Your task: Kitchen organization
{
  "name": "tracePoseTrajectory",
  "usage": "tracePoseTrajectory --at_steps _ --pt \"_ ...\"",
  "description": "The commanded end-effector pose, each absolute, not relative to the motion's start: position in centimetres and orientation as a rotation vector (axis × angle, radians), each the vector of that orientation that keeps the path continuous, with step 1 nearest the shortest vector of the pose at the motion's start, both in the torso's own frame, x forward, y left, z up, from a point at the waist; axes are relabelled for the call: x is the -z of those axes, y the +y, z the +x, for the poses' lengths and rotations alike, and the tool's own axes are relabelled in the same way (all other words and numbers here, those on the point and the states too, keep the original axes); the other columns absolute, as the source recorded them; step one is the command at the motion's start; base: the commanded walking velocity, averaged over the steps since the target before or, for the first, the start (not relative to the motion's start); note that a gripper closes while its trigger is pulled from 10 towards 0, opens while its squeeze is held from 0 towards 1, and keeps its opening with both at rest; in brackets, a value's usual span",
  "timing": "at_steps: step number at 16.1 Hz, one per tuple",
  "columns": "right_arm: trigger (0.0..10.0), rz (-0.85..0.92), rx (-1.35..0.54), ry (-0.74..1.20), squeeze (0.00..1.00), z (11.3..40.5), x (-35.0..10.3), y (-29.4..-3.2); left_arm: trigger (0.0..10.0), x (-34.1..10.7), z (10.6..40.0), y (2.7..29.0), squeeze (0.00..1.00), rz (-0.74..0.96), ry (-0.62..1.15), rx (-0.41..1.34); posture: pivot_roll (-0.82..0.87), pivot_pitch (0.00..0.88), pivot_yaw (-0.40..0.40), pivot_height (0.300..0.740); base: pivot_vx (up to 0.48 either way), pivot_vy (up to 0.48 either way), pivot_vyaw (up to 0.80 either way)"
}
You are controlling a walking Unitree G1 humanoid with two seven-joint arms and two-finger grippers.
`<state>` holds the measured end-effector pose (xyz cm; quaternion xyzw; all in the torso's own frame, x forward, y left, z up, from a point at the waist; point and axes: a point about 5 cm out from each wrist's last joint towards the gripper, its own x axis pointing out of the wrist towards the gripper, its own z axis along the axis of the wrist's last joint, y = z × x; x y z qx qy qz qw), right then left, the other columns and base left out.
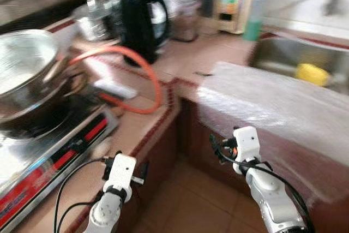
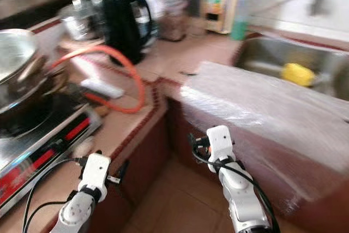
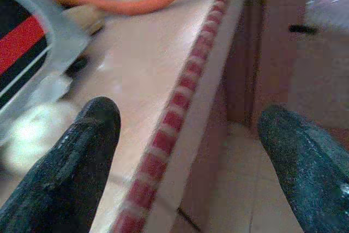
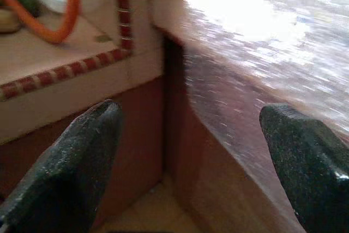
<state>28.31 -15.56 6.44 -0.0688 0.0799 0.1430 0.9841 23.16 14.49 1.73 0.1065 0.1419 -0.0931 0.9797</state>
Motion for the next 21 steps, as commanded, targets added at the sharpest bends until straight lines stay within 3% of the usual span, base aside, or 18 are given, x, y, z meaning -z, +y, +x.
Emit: tracePoseTrajectory --at_steps 1,3,5,11,21 --pt "10.0 -0.144 -0.301 0.145 0.00 28.7 -6.7 -15.3 10.0 -1.7 23.3 14.7 0.00 0.241 0.280 0.202 -0.17 0.018 0.079 0.740 0.000 0.000 0.80" --pt "10.0 -0.148 -0.302 0.141 0.00 28.7 -6.7 -15.3 10.0 -2.1 23.5 14.8 0.00 0.288 0.237 0.200 -0.18 0.017 0.080 0.740 0.000 0.000 0.80" --pt "10.0 -0.169 -0.310 0.107 0.00 28.7 -7.3 -15.3 10.0 -5.6 24.6 15.1 0.00 0.289 0.081 0.144 -0.18 0.017 0.079 0.740 0.000 0.000 0.80" --pt "10.0 -0.180 -0.342 -0.049 0.00 29.1 -11.2 -14.4 10.0 -11.8 25.2 15.2 0.00 0.268 -0.128 0.090 -0.17 0.025 0.081 0.740 0.000 0.000 0.80" --pt "10.0 -0.188 -0.363 -0.050 0.00 28.8 -11.6 -14.0 10.0 -11.6 24.1 15.4 0.00 0.264 -0.059 0.081 -0.17 0.030 0.078 0.740 0.000 0.000 0.79"
